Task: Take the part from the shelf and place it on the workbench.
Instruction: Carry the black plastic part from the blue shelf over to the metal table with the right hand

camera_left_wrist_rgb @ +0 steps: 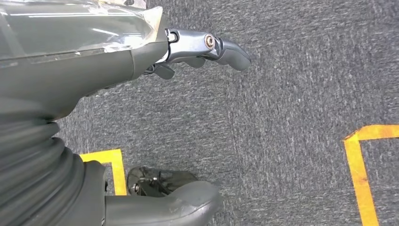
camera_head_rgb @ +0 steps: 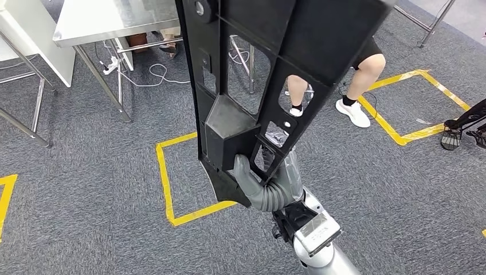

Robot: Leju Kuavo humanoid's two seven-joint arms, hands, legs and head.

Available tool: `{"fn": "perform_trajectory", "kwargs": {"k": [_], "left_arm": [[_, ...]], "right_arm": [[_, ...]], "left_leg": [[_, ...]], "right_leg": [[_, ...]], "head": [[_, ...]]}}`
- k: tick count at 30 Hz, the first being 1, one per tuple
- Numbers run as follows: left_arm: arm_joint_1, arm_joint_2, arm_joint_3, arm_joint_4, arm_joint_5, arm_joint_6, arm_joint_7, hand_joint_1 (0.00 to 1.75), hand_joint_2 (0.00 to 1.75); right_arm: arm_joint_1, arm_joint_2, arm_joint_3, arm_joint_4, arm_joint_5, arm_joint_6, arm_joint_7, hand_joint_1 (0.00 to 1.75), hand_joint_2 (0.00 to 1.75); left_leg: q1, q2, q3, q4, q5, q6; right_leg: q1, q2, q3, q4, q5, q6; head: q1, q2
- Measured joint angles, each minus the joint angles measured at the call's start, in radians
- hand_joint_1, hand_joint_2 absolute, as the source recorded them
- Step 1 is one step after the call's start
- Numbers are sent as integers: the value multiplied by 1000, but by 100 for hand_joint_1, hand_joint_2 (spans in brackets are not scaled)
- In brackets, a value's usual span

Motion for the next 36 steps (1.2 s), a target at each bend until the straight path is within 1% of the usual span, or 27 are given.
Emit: {"fn": "perform_trajectory", "kwargs": {"k": [1, 2, 4, 5, 6, 8, 10, 11, 12, 14, 15, 16, 17, 18, 19, 20, 21, 24, 26, 27, 29, 30, 31, 32, 34, 35, 36], "left_arm": [[0, 0, 0, 0, 0, 1, 0, 0, 175], [0, 0, 1, 0, 0, 2, 1, 0, 175], [-1, 2, 5, 0, 0, 3, 1, 0, 175], [-1, 3, 6, 0, -1, 5, 1, 0, 175], [-2, 5, 8, 0, -1, 6, 0, 0, 175], [-2, 7, 10, -1, -2, 8, 0, 0, 175], [-1, 7, 12, -2, -4, 9, -1, 0, 175], [-1, 6, 13, -2, -6, 9, -1, 0, 175], [-1, 5, 14, -2, -7, 9, -1, 0, 175], [-2, 2, 15, -2, -11, 9, -1, 0, 175], [-2, 0, 16, -2, -12, 10, -1, 0, 175], [-1, -1, 18, -2, -13, 11, -2, 0, 175], [-1, -2, 20, -2, -14, 13, -2, 0, 175], [-1, -4, 22, -3, -15, 14, -2, 0, 175], [-1, -4, 24, -3, -15, 15, -2, 0, 175], [-1, -4, 27, -4, -16, 16, -2, 0, 175], [-1, -4, 30, -5, -16, 17, -3, 0, 175], [0, -3, 36, -7, -17, 18, -5, 0, 175], [0, -3, 39, -8, -19, 18, -6, 0, 175], [0, -3, 41, -8, -20, 18, -6, 0, 175], [3, -2, 43, -8, -21, 16, -7, 0, 175], [6, -1, 44, -8, -23, 13, -8, 0, 175], [8, -1, 44, -8, -25, 11, -8, 0, 175], [10, 0, 45, -8, -27, 9, -8, 0, 175], [11, 1, 47, -8, -31, 4, -9, 0, 175], [11, 2, 47, -8, -34, 2, -9, 0, 175], [10, 2, 48, -8, -37, 1, -9, 0, 175]], "right_arm": [[0, 0, 0, 1, 0, 1, 1, 175, 175], [0, 1, 0, 1, 0, 1, 1, 175, 175], [-1, 3, 0, 2, 0, 2, 2, 175, 175], [-2, 4, 0, 2, 0, 2, 2, 175, 175], [-3, 5, 0, 2, 0, 2, 3, 175, 175], [-5, 5, 1, 3, 0, 2, 5, 175, 175], [-7, 7, 1, 3, 2, 1, 8, 175, 175], [-9, 7, 1, 2, 3, 1, 9, 175, 175], [-10, 7, 1, 2, 4, 1, 10, 175, 175], [-8, 5, 2, 3, 5, 0, 12, 175, 175], [-6, 4, 2, 3, 5, 0, 13, 175, 175], [-4, 3, 2, 4, 5, 0, 14, 175, 175], [-3, 2, 3, 4, 5, 0, 14, 175, 175], [-3, 2, 3, 4, 5, 0, 14, 175, 175], [-3, 2, 3, 5, 5, 0, 14, 175, 175], [-3, 2, 4, 5, 6, 1, 14, 175, 175], [-3, 2, 4, 6, 6, 1, 15, 175, 175], [-2, 3, 5, 6, 5, 3, 16, 175, 175], [-3, 5, 5, 6, 4, 8, 16, 175, 175], [-4, 6, 5, 6, 4, 10, 16, 175, 175], [-4, 7, 5, 7, 1, 14, 16, 175, 175], [-3, 6, 5, 8, -1, 14, 16, 175, 175], [-3, 5, 5, 9, -2, 15, 16, 175, 175], [-3, 4, 5, 11, -3, 15, 16, 175, 175], [-3, 2, 5, 12, -5, 15, 14, 175, 175], [-4, 1, 4, 12, -8, 15, 13, 175, 175], [-5, 1, 4, 13, -9, 14, 12, 175, 175]], "left_leg": [[-3, 0, -7, -4, 21, 8], [-8, 0, 8, -48, 59, 20], [-24, 3, 65, -183, 135, 56], [-33, 6, 88, -233, 152, 71], [-40, 8, 100, -260, 155, 83], [-48, 8, 109, -277, 150, 91], [-41, 5, 133, -309, 158, 87], [-36, 5, 147, -326, 162, 84], [-31, 4, 159, -338, 164, 80], [-29, 0, 166, -342, 159, 76], [-28, -2, 168, -341, 155, 72], [-26, -4, 172, -340, 150, 67], [-24, -7, 177, -338, 145, 61], [-20, -9, 183, -334, 137, 54], [-19, -11, 187, -328, 128, 46], [-19, -12, 189, -320, 119, 37], [-20, -13, 188, -314, 111, 31], [-17, -13, 188, -309, 101, 19], [-12, -8, 173, -270, 77, 10], [-11, -5, 148, -220, 53, 5], [-10, -1, 65, -77, 1, 0], [-10, -1, 26, -23, -9, 0], [-10, -1, 1, 0, 0, 1], [-10, -1, -2, -21, 32, 4], [-12, -1, 40, -146, 125, 17], [-15, 0, 68, -211, 156, 24], [-19, 1, 88, -255, 169, 29]], "right_leg": [[6, 0, 4, 0, -3, -4], [12, 0, 11, 0, -7, -8], [20, 0, 22, -2, -14, -16], [20, 0, 24, -2, -17, -18], [19, -1, 24, -3, -20, -16], [16, -2, 26, -9, -22, -7], [18, -3, 25, 1, -31, 0], [20, -1, 13, 28, -43, 1], [18, 0, -13, 79, -62, 2], [11, 2, -89, 205, -101, 7], [6, 2, -120, 245, -106, 14], [0, 2, -133, 250, -95, 25], [-6, 2, -123, 212, -66, 39], [-12, 2, -96, 142, -27, 54], [-15, 2, -67, 76, 4, 62], [-17, 2, -42, 23, 25, 63], [-17, 3, -29, -3, 33, 57], [-14, 5, -22, -8, 27, 29], [-17, 5, -15, -10, 22, 14], [-18, 4, -10, -11, 18, 8], [-15, 3, -2, -11, 10, -3], [-13, 3, 1, -10, 7, -6], [-11, 4, 6, -10, 3, -8], [-10, 5, 12, -10, -3, -8], [-9, 6, 29, -12, -16, -4], [-5, 6, 37, -12, -23, 0], [-3, 6, 41, -13, -29, 4]], "head": [[0, 0], [0, 0], [2, 0], [3, 0], [3, 0], [2, 0], [2, 0], [2, 0], [3, 0], [5, 0], [5, 0], [5, 0], [4, 0], [5, 0], [5, 0], [5, 0], [4, 0], [1, 0], [0, 0], [0, 0], [-1, 0], [-1, 0], [-1, 0], [-1, 0], [-1, 0], [0, 0], [-1, 0]]}}
